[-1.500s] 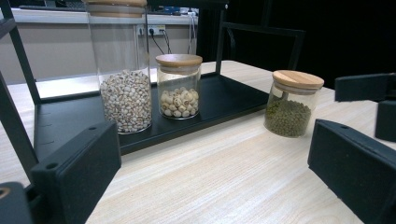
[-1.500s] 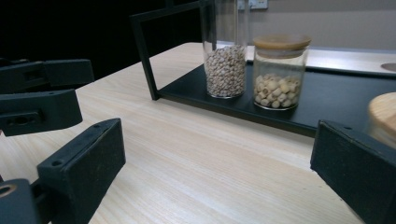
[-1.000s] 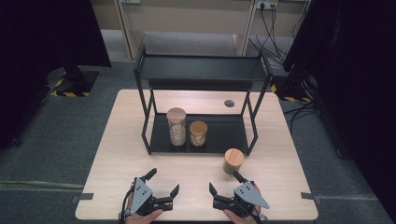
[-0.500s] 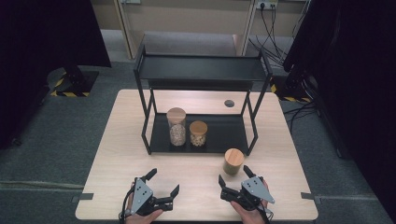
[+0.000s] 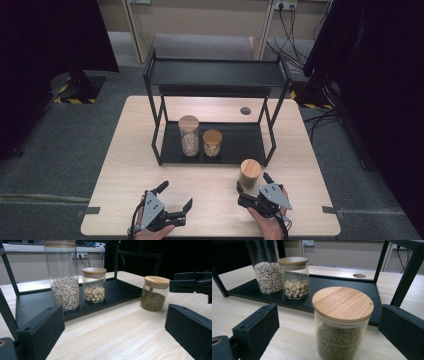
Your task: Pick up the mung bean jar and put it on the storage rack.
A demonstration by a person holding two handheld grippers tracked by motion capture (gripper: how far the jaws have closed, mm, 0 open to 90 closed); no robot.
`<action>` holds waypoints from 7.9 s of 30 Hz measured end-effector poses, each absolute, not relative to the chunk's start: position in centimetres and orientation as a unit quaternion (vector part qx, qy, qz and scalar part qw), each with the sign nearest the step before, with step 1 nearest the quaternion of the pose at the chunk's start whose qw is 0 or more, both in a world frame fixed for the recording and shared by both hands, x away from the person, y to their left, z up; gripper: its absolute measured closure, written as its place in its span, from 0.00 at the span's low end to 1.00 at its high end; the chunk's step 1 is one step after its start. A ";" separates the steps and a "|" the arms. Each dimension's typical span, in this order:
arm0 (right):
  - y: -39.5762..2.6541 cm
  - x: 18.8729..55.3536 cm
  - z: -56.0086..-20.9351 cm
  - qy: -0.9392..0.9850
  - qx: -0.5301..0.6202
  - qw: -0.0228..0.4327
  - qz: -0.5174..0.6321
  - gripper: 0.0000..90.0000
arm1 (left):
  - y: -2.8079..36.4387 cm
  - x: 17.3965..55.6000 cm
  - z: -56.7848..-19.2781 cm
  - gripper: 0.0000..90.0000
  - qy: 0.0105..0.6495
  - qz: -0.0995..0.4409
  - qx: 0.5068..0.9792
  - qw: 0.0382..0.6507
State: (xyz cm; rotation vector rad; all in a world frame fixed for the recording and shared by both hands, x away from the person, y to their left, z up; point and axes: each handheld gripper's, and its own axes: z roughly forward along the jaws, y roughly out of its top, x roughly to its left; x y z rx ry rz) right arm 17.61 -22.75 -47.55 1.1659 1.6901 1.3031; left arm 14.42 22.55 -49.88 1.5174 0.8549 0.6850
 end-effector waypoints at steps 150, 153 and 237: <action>-15.5 32.9 -45.4 0.673 0.483 0.354 0.434 0.28 | 22.7 14.5 -49.9 0.02 0.373 0.294 0.650 0.593; -15.7 33.0 -45.3 0.669 0.490 0.348 0.437 0.25 | 22.7 14.5 -49.9 0.02 0.372 0.294 0.650 0.593; -19.0 19.7 -45.6 0.689 0.386 0.259 0.557 0.02 | 22.8 14.8 -50.0 0.02 0.379 0.296 0.649 0.590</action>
